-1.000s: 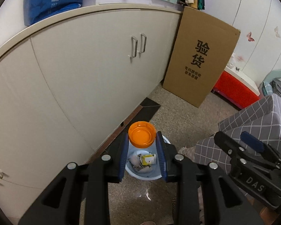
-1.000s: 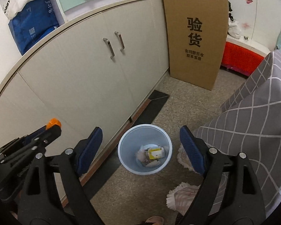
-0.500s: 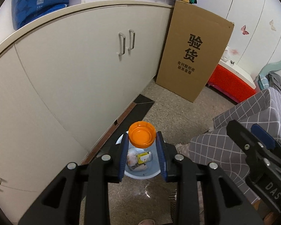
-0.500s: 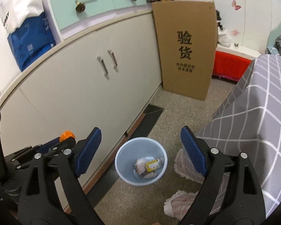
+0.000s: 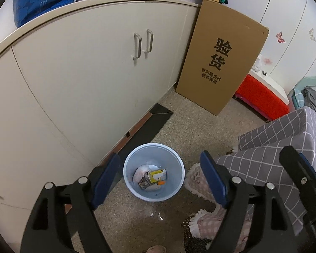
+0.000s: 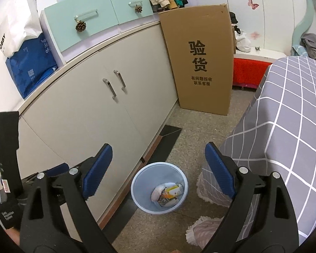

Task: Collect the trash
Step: 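Move both open tools back over the remaining trash on the table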

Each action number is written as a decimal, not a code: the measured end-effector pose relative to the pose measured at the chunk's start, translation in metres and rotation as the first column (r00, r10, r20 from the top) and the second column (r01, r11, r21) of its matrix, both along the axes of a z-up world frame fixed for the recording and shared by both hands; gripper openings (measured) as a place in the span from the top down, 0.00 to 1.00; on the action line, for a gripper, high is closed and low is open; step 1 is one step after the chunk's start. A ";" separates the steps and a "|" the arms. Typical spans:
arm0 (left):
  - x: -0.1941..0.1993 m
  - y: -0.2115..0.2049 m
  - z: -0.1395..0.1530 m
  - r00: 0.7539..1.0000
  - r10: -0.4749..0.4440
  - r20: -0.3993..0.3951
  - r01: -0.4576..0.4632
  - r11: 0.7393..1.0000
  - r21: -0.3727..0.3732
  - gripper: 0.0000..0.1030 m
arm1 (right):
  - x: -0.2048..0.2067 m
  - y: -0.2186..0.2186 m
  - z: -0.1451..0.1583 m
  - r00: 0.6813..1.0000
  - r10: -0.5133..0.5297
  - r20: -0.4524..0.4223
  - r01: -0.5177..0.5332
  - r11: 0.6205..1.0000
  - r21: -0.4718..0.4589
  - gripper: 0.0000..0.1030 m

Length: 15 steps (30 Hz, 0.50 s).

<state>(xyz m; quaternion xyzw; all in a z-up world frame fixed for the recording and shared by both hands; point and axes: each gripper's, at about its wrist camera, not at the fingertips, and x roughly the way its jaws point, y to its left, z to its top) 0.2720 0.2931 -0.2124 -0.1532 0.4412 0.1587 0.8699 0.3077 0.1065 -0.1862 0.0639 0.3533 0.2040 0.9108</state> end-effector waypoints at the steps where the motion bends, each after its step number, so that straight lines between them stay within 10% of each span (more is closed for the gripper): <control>1: -0.002 -0.001 0.001 1.000 0.001 0.002 -0.001 1.000 0.001 0.25 | -0.001 0.000 0.001 1.000 0.001 -0.002 -0.001 1.000 0.000 0.15; 15: -0.049 -0.034 0.069 0.989 -0.009 0.147 0.006 1.000 0.025 0.23 | -0.042 -0.035 0.055 0.996 -0.011 0.088 0.005 0.998 0.060 0.14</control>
